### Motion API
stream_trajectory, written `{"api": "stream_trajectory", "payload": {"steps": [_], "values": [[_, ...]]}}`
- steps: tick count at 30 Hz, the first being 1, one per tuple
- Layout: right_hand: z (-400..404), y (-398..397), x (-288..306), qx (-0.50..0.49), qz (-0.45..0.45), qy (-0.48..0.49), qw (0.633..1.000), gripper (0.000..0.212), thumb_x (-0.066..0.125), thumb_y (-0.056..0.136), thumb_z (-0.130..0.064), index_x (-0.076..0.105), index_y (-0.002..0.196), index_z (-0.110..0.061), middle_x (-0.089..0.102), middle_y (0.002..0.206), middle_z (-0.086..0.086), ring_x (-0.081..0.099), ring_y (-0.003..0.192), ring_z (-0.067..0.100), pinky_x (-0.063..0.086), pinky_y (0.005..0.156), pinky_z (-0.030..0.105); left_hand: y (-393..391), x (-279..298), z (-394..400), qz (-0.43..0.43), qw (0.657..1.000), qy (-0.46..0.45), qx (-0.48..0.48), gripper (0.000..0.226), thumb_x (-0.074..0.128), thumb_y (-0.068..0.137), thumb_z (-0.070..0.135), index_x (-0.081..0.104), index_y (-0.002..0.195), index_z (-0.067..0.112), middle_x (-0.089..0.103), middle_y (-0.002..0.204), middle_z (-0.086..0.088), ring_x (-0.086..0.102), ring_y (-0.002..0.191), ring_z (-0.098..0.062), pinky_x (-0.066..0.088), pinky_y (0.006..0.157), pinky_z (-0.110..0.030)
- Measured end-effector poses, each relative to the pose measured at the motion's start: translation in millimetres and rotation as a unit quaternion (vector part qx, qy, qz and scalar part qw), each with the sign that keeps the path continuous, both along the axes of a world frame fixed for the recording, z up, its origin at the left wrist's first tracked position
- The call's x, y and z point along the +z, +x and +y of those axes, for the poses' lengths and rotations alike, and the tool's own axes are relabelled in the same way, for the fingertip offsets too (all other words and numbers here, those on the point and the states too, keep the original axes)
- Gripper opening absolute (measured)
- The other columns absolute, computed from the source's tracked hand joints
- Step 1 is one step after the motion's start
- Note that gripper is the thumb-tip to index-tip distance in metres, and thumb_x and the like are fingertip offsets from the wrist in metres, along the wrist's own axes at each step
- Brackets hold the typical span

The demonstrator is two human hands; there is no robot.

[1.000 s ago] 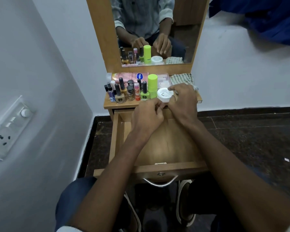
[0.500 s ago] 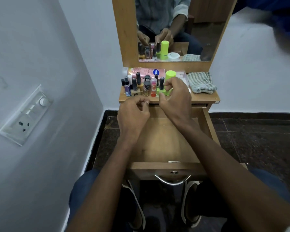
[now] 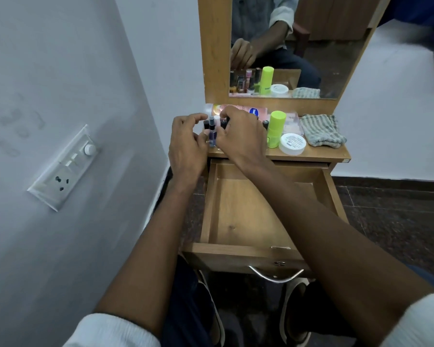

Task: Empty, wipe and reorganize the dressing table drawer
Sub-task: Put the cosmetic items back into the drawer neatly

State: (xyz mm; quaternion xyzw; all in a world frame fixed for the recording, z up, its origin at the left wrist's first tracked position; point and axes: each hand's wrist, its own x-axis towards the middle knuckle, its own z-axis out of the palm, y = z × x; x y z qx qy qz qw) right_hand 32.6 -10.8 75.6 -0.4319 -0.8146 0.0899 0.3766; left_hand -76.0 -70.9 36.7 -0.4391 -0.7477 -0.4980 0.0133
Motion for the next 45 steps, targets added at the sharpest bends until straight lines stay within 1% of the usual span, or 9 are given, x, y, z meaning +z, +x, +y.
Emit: {"api": "stream_trajectory", "payload": {"steps": [7,14,22,24,28,31,36,41,45], "values": [[5,-1,-5,-0.016,-0.030,-0.031,0.999,0.026,0.073,0.091,-0.028,0.075,0.114,-0.017,0.077,0.101,0.005,0.070,0.092,0.026,0.050,0.069,0.030,-12,7,13,0.026,0.999,-0.030,-0.033,0.026,0.071,0.101,0.022,0.073,0.126,0.031,0.057,0.129,0.006,0.064,0.085,-0.009,0.060,0.078,-0.036],[7,5,-6,0.019,0.015,-0.068,0.997,0.018,0.076,0.087,-0.025,0.079,0.103,-0.016,0.074,0.080,0.001,0.068,0.078,0.021,0.055,0.068,0.030,-9,11,16,0.013,0.999,-0.020,-0.024,0.014,0.077,0.098,0.032,0.077,0.111,0.028,0.059,0.122,0.007,0.060,0.071,-0.001,0.059,0.074,-0.032],[-4,35,-6,0.064,0.047,-0.100,0.992,0.009,0.081,0.076,-0.022,0.073,0.077,-0.021,0.058,0.054,-0.012,0.057,0.055,0.008,0.050,0.058,0.026,0,3,0,-0.040,0.998,0.037,-0.043,0.014,0.081,0.093,0.028,0.080,0.108,0.030,0.063,0.115,0.008,0.057,0.087,0.009,0.046,0.071,-0.012],[-10,48,-10,0.073,0.035,-0.115,0.990,0.012,0.081,0.077,-0.018,0.070,0.075,-0.023,0.060,0.057,-0.011,0.055,0.053,0.005,0.045,0.057,0.023,6,1,-6,-0.051,0.996,0.044,-0.051,0.017,0.080,0.094,0.025,0.081,0.111,0.024,0.069,0.115,0.007,0.059,0.086,0.004,0.045,0.071,-0.007],[-19,71,-31,0.078,-0.024,-0.157,0.984,0.011,0.086,0.079,-0.020,0.075,0.083,-0.022,0.069,0.070,-0.009,0.065,0.066,0.007,0.059,0.066,0.031,21,-9,-17,-0.072,0.992,0.024,-0.097,0.018,0.075,0.098,0.018,0.081,0.115,0.017,0.078,0.106,0.009,0.066,0.084,0.009,0.047,0.072,-0.003],[-18,82,-52,0.052,-0.056,-0.190,0.979,0.019,0.087,0.078,-0.024,0.069,0.073,-0.028,0.069,0.068,-0.010,0.067,0.066,0.007,0.061,0.066,0.036,30,-25,-21,-0.080,0.990,0.002,-0.118,0.016,0.075,0.098,0.013,0.081,0.112,0.016,0.078,0.100,0.010,0.066,0.085,0.016,0.047,0.073,-0.001],[-14,81,-74,0.033,-0.086,-0.234,0.968,0.014,0.080,0.077,-0.016,0.069,0.073,-0.024,0.070,0.069,-0.007,0.067,0.070,0.010,0.062,0.067,0.040,36,-48,-20,-0.067,0.987,-0.067,-0.128,0.015,0.074,0.098,0.013,0.082,0.108,0.022,0.076,0.095,0.016,0.069,0.085,0.008,0.049,0.074,-0.003],[-6,73,-88,0.045,-0.100,-0.233,0.966,0.018,0.080,0.079,-0.012,0.068,0.076,-0.025,0.068,0.073,-0.008,0.065,0.074,0.012,0.059,0.065,0.035,35,-57,-17,-0.056,0.981,-0.127,-0.135,0.019,0.073,0.098,0.013,0.079,0.103,0.030,0.074,0.095,0.020,0.069,0.091,0.004,0.059,0.082,-0.024],[-2,68,-96,0.050,-0.083,-0.234,0.967,0.022,0.081,0.081,-0.008,0.070,0.084,-0.027,0.069,0.078,-0.008,0.067,0.077,0.013,0.059,0.065,0.035,33,-59,-15,-0.051,0.978,-0.147,-0.136,0.022,0.071,0.099,0.012,0.077,0.102,0.033,0.075,0.100,0.017,0.070,0.096,-0.001,0.060,0.086,-0.029]]}}
